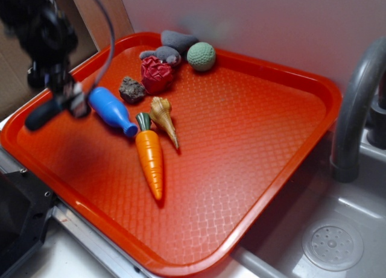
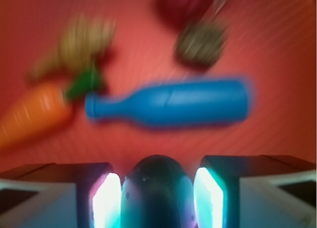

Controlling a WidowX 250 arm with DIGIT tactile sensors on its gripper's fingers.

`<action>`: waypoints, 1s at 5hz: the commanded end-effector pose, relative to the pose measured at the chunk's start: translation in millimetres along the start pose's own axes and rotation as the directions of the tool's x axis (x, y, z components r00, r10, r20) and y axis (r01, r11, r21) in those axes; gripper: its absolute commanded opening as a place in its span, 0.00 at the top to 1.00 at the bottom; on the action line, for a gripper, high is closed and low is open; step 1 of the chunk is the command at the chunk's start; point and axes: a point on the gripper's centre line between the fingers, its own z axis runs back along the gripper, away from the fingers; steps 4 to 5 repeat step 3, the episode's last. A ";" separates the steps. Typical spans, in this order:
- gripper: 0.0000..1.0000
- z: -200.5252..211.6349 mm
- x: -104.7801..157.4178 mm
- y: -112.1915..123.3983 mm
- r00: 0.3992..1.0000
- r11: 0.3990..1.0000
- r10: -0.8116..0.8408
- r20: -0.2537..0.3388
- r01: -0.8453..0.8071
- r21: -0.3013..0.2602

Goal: Grab the plastic pickle.

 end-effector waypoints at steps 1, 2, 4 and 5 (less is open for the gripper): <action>1.00 92.6 33.2 -3.6 0.965 0.963 0.251 0.074 -0.257 0.084; 1.00 115.3 36.1 -24.2 0.969 0.970 0.234 0.078 -0.238 0.044; 1.00 107.4 35.1 -27.7 0.971 0.969 0.229 0.066 -0.234 0.081; 1.00 107.4 35.1 -27.7 0.971 0.969 0.229 0.066 -0.234 0.081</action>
